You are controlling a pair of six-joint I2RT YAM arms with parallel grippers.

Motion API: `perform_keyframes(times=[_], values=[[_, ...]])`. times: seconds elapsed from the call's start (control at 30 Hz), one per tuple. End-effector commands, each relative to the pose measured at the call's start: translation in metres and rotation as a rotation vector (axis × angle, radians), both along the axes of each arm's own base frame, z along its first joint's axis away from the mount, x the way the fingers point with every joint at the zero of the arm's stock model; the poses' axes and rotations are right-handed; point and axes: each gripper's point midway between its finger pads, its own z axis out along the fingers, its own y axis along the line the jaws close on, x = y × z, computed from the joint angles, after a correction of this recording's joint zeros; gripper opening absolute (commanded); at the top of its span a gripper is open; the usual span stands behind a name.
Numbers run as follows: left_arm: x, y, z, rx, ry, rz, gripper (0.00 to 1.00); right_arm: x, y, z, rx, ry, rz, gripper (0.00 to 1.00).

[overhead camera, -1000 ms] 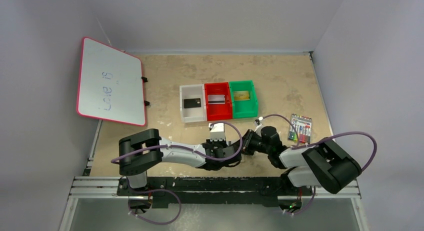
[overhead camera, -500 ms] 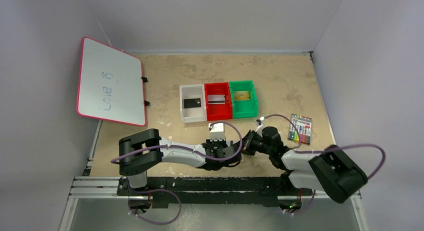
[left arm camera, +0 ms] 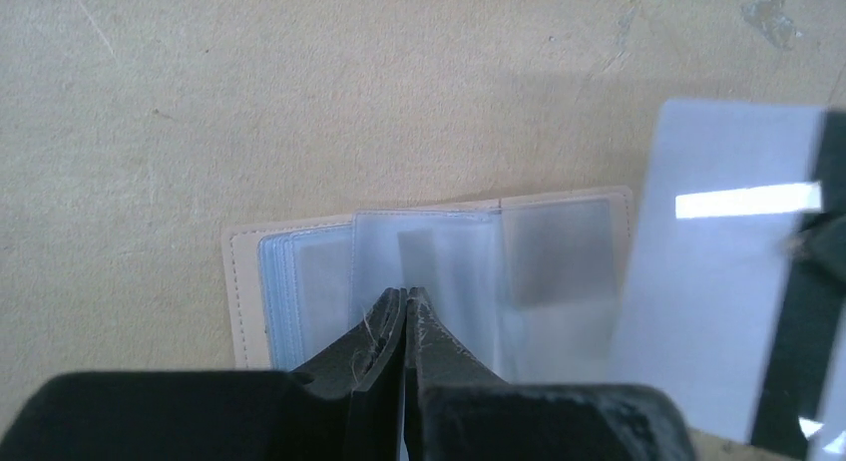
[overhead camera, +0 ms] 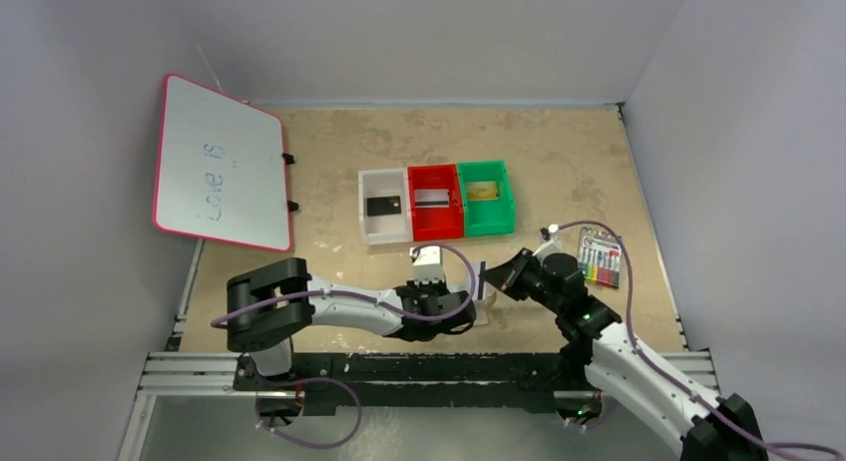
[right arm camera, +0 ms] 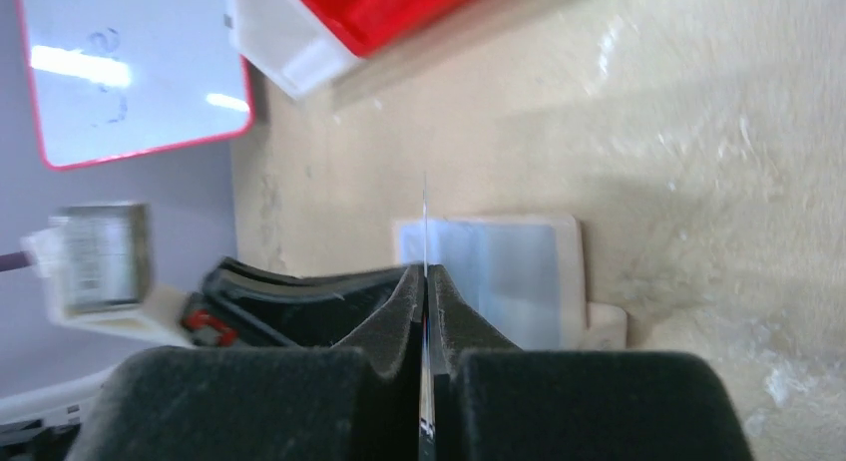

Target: Take the credit cards out of the card holder

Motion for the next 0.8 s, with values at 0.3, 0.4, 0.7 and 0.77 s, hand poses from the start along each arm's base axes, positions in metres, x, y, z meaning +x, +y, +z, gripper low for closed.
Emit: perform_keyframes(times=[0.3,0.4,0.7,0.77], values=[[0.010,0.030,0.074,-0.089,-0.049,-0.009,0.38,0.040,-0.024,0.149,-0.219,-0.717,-0.010,0.00],[0.025,0.065,0.090,-0.057,-0.077,0.043,0.55,0.046,-0.019,0.176,-0.299,-0.888,0.044,0.00],[0.051,0.157,0.160,0.023,-0.234,0.188,0.78,0.091,0.011,0.192,-0.661,-1.133,0.288,0.00],[0.058,0.177,0.170,0.072,-0.245,0.214,0.79,0.099,0.017,0.194,-0.724,-1.174,0.333,0.00]])
